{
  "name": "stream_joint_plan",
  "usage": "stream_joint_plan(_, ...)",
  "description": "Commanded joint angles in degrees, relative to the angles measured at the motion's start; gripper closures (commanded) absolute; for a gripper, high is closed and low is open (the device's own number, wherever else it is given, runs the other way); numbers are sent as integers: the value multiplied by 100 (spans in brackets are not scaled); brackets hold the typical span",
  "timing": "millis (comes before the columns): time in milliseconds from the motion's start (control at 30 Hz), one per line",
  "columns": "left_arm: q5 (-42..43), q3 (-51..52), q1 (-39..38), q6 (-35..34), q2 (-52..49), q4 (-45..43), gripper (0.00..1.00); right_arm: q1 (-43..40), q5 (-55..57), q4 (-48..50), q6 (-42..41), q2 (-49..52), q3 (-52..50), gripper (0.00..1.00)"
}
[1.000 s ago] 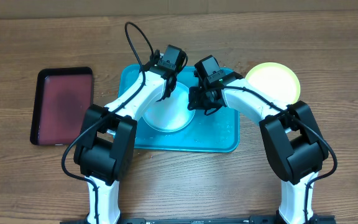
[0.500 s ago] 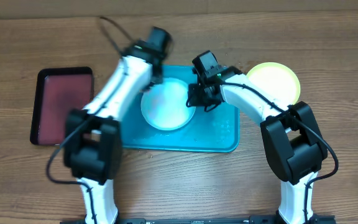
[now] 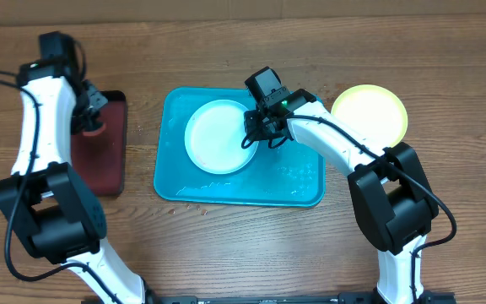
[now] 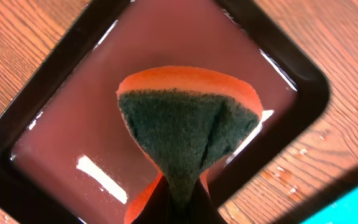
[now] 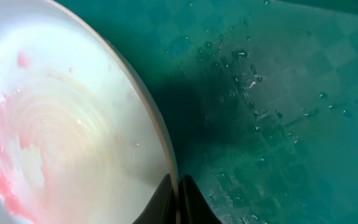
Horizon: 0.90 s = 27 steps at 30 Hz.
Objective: Clean dirty plates on tray and stack at the side
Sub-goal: 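Lift the sponge away and return the left gripper over the black tray, then lift the white plate with the right gripper and carry it right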
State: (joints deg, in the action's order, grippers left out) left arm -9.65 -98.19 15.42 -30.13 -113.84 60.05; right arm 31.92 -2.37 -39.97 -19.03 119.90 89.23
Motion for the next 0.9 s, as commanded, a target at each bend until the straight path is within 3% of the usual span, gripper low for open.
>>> stream_joint_plan(0,588,79,179,66,-267,-70,96,15,85,72,31,-205,127,96)
stream_joint_plan(333,525,133,236,332,-841,-205,88,22,332,-227,-33,-302,409,96)
stream_joint_plan(500,522,129,258,334,-850,-232,68,35,890,-675,254,-444,841,96)
stream_joint_plan(733,595,101,258,330,-850,-291,64,278,1932,-1451,457,-483,1718,96)
stream_joint_plan(833,673,31,258,328,-850,-293,56,496,2719,-1749,658,-483,2114,96)
stream_joint_plan(867,675,11,258,323,-850,-291,49,584,3023,-1797,741,-483,2197,96)
